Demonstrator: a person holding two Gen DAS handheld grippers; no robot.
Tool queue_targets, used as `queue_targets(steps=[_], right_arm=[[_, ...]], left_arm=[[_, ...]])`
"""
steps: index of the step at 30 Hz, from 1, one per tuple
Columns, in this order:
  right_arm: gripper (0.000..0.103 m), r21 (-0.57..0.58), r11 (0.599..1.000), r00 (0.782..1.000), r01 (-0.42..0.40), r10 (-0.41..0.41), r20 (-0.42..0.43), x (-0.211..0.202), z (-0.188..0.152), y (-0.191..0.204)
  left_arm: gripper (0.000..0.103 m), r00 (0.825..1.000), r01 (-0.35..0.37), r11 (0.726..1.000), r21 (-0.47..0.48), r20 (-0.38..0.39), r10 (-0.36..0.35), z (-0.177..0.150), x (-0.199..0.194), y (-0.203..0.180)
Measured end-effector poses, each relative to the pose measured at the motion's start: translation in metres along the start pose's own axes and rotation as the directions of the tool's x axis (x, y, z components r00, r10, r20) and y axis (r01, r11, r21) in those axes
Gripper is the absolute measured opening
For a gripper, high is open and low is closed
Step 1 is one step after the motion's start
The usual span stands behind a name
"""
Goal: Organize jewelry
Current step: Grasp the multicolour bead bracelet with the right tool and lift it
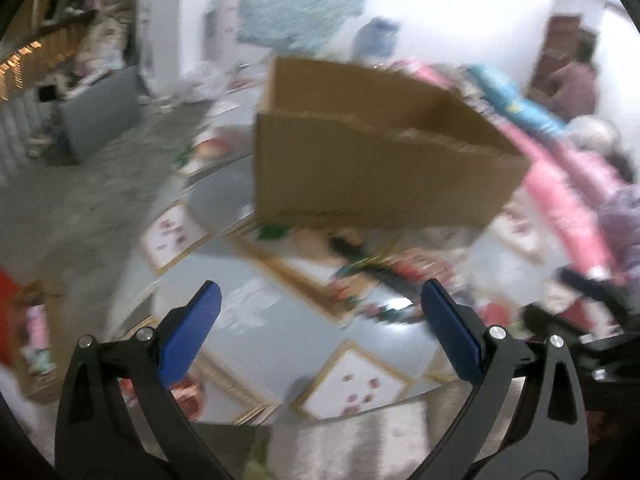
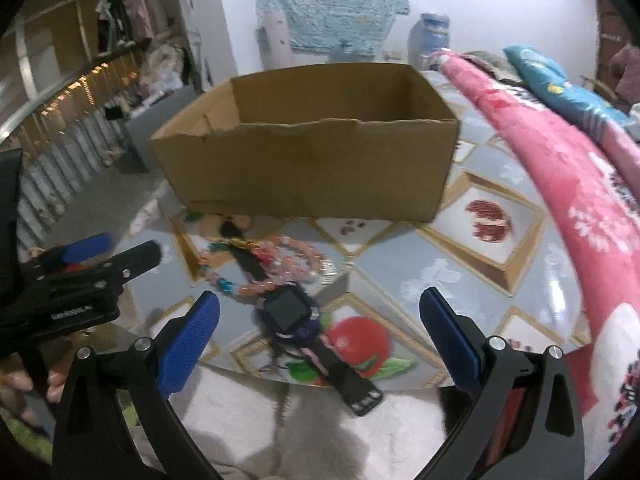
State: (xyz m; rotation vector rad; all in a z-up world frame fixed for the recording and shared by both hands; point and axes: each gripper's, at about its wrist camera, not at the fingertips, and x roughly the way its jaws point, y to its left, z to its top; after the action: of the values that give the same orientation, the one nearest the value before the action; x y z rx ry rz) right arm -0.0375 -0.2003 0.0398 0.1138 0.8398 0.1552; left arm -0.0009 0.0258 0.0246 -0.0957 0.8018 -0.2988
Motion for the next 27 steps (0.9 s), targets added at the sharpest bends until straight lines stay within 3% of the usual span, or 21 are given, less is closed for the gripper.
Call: queue_targets(steps=[3, 6, 13, 15, 16, 20, 27], right_arm=[[0.076, 0.006, 0.996, 0.995, -0.094, 0.094, -0.030, 0.007, 0.004, 0.004], [0.063, 0.026, 0.987, 0.984, -0.158, 0.160, -0.074, 0.018, 0.009, 0.005], [0.039, 0.087, 0.970, 0.952, -0.229, 0.242, -0.188, 0.046, 0.020, 0.000], [0.034, 0.092, 0.971, 0.945, -0.220, 0.236, -0.225, 0.057, 0.022, -0.003], [0.033, 0.091, 0.972, 0.944, -0.214, 0.230, -0.238, 0.061, 0.023, -0.003], [0.032, 0.119, 0.971, 0.925, -0.206, 0.234, -0.300, 0.080, 0.026, -0.006], [0.031, 0.134, 0.969, 0.900, -0.208, 0.243, -0.361, 0.102, 0.031, -0.005]], left_arm=[[0.096, 0.998, 0.056, 0.998, -0.019, 0.023, -0.056, 0.006, -0.001, 0.005], [0.096, 0.998, 0.063, 0.998, -0.006, 0.019, -0.063, 0.011, 0.008, 0.004], [0.096, 0.998, 0.053, 0.997, 0.053, -0.033, -0.052, 0.012, 0.031, 0.003], [0.089, 0.997, 0.064, 0.995, 0.076, -0.046, -0.061, 0.013, 0.036, 0.001], [0.076, 0.996, 0.065, 0.993, 0.095, -0.062, -0.060, 0.013, 0.041, -0.001], [0.055, 0.987, 0.079, 0.989, 0.124, -0.149, -0.060, 0.012, 0.064, -0.005], [0.034, 0.969, 0.103, 0.983, 0.150, -0.237, -0.066, 0.010, 0.084, -0.009]])
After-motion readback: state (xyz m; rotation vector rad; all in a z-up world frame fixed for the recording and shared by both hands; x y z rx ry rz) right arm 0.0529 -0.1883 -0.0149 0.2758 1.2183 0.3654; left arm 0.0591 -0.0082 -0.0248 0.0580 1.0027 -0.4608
